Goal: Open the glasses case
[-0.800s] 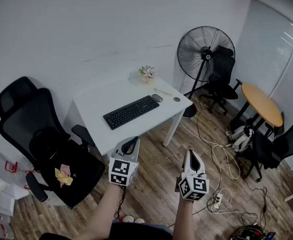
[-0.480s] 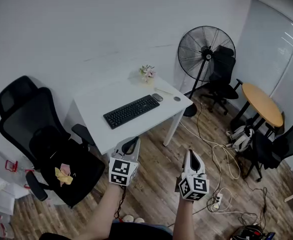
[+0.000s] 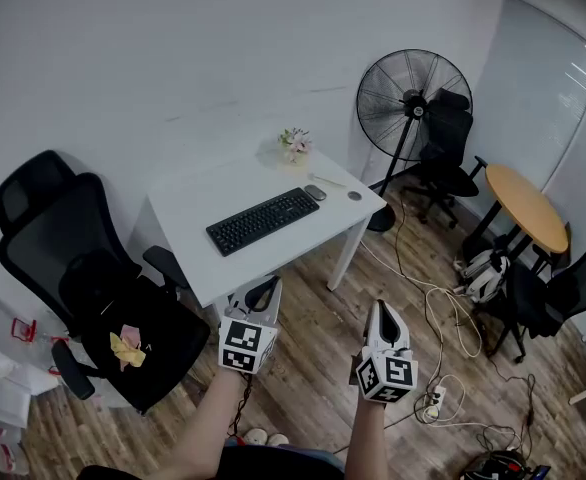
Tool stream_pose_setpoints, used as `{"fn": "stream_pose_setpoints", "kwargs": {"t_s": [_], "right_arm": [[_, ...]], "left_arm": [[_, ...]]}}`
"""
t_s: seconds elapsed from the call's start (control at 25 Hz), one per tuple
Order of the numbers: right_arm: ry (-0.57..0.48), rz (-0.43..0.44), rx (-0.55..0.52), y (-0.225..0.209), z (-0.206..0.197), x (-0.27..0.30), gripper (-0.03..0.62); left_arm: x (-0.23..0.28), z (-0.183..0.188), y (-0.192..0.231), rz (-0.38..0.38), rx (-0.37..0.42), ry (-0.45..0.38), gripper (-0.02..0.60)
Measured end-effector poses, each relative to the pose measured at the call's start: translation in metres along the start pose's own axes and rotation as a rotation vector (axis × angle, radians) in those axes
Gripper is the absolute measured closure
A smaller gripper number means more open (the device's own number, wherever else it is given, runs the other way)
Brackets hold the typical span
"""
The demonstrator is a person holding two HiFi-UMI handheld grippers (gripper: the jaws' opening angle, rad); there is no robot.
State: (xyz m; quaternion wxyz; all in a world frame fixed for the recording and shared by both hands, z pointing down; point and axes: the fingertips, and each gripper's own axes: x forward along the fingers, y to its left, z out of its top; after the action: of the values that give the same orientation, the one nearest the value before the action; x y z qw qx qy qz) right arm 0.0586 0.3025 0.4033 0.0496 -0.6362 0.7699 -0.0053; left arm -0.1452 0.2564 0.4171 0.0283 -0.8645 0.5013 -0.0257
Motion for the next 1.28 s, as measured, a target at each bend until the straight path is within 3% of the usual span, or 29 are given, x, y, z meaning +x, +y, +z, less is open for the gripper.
{"fn": "stream_pose_setpoints", "kwargs": {"t_s": [0.4,0.84,1.28], "right_arm": [[0.008,0.008,0.009,-0.004,-0.005,0.000,0.582],[0.012,0.017,0.017,-0.014,-0.006,0.004,0.582],[0.017,0.022,0.031,-0.035,-0.019,0.012,0.582]], "left_arm": [[-0.003,-0.009,-0.004,0.001,-0.025,0.007,0.547],[0.003,-0.008,-0.005,0.012,-0.046,-0.003,0.423],[0.016,-0.016,-0.009,0.037,-0.049,-0.009,0.419]]}}
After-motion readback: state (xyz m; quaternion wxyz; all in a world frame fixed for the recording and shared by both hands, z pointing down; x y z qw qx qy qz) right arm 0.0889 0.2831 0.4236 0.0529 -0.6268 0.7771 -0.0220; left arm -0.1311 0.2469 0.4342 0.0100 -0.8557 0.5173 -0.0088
